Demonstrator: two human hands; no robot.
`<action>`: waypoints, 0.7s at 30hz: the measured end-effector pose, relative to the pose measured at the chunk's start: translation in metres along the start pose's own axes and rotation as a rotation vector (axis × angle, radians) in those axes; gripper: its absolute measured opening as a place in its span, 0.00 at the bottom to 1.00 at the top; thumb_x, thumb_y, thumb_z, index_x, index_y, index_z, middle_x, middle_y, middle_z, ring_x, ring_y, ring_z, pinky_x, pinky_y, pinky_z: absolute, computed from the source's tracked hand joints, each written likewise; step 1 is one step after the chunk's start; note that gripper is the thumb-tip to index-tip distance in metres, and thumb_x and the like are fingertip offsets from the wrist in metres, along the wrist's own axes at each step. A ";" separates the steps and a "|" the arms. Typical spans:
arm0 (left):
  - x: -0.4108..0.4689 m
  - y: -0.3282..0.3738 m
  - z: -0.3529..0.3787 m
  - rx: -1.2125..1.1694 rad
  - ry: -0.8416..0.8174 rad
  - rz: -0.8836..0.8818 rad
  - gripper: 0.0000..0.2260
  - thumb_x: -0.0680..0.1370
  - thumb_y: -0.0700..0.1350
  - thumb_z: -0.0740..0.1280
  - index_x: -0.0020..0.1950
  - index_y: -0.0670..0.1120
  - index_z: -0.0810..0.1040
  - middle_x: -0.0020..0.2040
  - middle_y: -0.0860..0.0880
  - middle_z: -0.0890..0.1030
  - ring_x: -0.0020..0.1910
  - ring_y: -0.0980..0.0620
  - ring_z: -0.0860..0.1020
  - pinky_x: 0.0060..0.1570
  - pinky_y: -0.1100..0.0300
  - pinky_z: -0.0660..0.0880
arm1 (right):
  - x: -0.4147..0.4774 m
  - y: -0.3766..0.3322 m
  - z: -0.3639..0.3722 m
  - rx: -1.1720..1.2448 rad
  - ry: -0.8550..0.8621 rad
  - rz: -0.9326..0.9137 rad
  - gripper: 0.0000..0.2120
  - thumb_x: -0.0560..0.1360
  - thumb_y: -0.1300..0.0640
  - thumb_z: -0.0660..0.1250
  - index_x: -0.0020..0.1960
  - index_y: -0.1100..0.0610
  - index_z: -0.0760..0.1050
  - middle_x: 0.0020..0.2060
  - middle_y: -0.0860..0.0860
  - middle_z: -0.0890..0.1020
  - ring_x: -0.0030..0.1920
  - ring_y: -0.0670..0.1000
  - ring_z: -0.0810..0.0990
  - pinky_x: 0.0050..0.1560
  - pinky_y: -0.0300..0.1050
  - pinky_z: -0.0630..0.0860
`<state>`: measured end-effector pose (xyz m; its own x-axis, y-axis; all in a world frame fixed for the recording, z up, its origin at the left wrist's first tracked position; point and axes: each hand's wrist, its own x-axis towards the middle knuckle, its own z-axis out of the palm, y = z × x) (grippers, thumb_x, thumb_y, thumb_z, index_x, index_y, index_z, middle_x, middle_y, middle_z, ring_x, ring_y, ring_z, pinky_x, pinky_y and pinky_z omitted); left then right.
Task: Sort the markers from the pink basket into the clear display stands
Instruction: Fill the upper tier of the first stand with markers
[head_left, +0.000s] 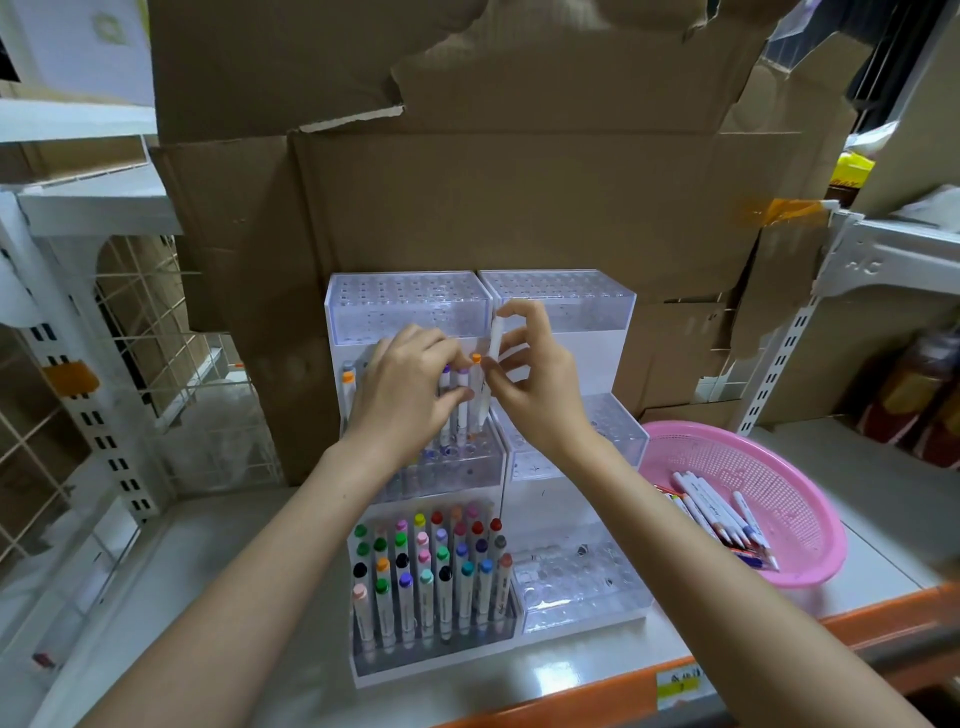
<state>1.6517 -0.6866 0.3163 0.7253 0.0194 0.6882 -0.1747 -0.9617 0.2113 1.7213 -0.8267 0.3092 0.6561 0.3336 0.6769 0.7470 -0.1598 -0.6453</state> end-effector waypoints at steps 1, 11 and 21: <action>0.000 0.001 0.000 0.013 0.009 0.007 0.10 0.68 0.45 0.77 0.44 0.47 0.79 0.44 0.50 0.78 0.48 0.50 0.74 0.48 0.58 0.65 | 0.000 0.000 0.000 0.002 0.001 -0.001 0.20 0.74 0.64 0.69 0.61 0.55 0.66 0.39 0.49 0.78 0.38 0.49 0.81 0.33 0.35 0.74; -0.014 -0.010 -0.009 0.072 -0.017 0.074 0.18 0.71 0.44 0.75 0.60 0.50 0.80 0.57 0.51 0.81 0.58 0.50 0.76 0.57 0.52 0.70 | -0.003 0.002 0.003 -0.059 -0.022 -0.022 0.19 0.75 0.62 0.69 0.62 0.54 0.66 0.41 0.51 0.79 0.38 0.49 0.81 0.35 0.40 0.79; -0.020 -0.015 -0.010 0.051 -0.051 0.063 0.20 0.73 0.43 0.72 0.65 0.52 0.77 0.61 0.53 0.79 0.62 0.51 0.75 0.61 0.51 0.69 | -0.007 0.003 0.006 -0.086 -0.026 -0.004 0.18 0.76 0.60 0.68 0.61 0.51 0.64 0.43 0.53 0.78 0.38 0.51 0.80 0.36 0.52 0.81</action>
<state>1.6332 -0.6702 0.3058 0.7474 -0.0541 0.6622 -0.1874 -0.9734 0.1320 1.7182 -0.8240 0.3005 0.6510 0.3585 0.6691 0.7568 -0.2373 -0.6091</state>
